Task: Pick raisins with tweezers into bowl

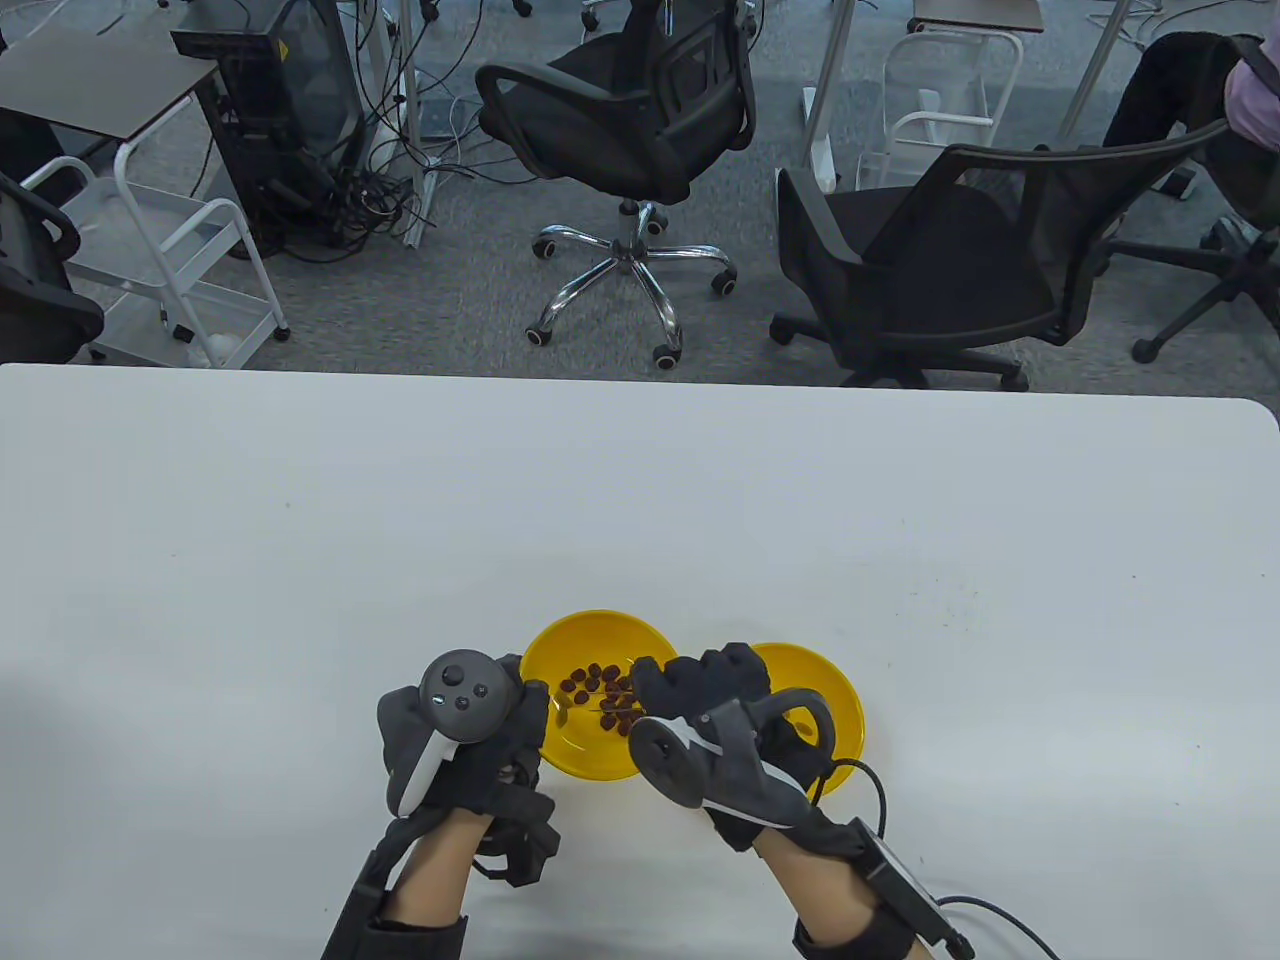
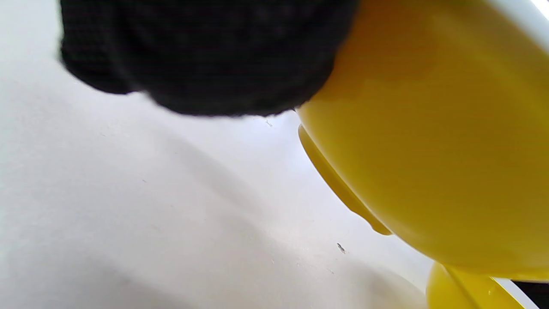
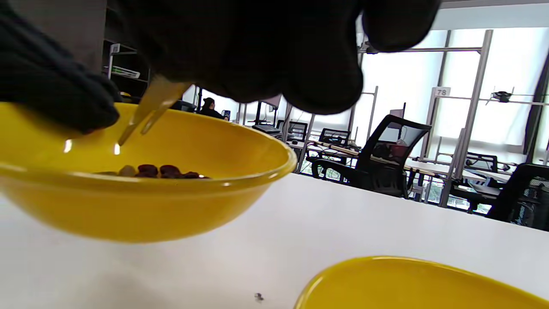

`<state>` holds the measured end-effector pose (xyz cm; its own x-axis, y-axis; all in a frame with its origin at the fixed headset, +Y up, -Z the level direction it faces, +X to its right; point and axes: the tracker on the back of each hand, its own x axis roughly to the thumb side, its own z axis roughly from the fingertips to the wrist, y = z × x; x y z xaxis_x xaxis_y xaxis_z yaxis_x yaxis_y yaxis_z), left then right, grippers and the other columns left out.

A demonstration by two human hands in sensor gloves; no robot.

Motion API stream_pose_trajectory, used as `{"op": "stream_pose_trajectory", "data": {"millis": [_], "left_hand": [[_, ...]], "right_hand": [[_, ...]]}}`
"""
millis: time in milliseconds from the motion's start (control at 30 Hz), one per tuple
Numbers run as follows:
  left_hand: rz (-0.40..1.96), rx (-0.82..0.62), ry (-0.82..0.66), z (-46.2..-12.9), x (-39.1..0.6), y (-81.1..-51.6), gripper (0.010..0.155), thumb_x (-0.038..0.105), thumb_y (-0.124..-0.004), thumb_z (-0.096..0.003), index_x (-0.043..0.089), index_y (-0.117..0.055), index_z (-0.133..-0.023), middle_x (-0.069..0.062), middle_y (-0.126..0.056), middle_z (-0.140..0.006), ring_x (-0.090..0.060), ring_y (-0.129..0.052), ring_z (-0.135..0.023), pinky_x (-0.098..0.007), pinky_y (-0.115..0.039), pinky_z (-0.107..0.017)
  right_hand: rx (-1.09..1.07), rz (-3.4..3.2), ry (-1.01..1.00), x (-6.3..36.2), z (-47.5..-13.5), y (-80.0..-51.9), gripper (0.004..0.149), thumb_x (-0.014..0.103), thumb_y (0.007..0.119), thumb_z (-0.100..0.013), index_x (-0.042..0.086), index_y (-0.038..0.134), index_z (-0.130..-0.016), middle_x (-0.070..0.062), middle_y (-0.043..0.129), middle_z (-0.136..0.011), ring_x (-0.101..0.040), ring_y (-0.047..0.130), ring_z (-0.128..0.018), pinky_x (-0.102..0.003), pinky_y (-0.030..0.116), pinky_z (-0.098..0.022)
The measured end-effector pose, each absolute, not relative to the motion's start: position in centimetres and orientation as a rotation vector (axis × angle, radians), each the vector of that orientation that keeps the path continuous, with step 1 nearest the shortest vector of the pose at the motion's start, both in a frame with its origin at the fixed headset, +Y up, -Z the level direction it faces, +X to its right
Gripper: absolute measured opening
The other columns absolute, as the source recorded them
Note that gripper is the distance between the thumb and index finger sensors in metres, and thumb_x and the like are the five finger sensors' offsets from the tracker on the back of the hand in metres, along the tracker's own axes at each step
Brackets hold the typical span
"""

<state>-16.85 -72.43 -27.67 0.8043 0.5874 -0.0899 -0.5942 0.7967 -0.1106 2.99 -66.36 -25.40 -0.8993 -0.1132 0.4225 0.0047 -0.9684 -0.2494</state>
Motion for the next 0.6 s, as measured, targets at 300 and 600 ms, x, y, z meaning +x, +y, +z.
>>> {"op": "stream_pose_trajectory", "data": {"millis": [300,600], "left_hand": [[0.640,-0.136,0.047,-27.6,-16.8,-72.4,0.052,0.031,-0.059,-0.0558,-0.003,-0.061,-0.094,-0.004,-0.100,-0.041,-0.002,-0.100,-0.008,-0.036,-0.091,-0.031],[0.639,-0.135,0.047,-27.6,-16.9,-72.3,0.052,0.031,-0.059,-0.0558,-0.003,-0.061,-0.094,-0.004,-0.100,-0.041,-0.002,-0.100,-0.008,-0.036,-0.091,-0.031]], "right_hand": [[-0.725,-2.943,0.307,1.0,-26.1,-67.3,0.049,0.034,0.082,-0.039,0.023,0.088,-0.086,0.002,0.092,-0.070,-0.018,0.097,-0.058,-0.055,0.066,-0.063],[-0.719,-2.947,0.323,1.2,-26.1,-67.3,0.047,0.033,0.082,-0.039,0.023,0.091,-0.084,0.002,0.092,-0.068,-0.017,0.097,-0.055,-0.055,0.066,-0.063]]}}
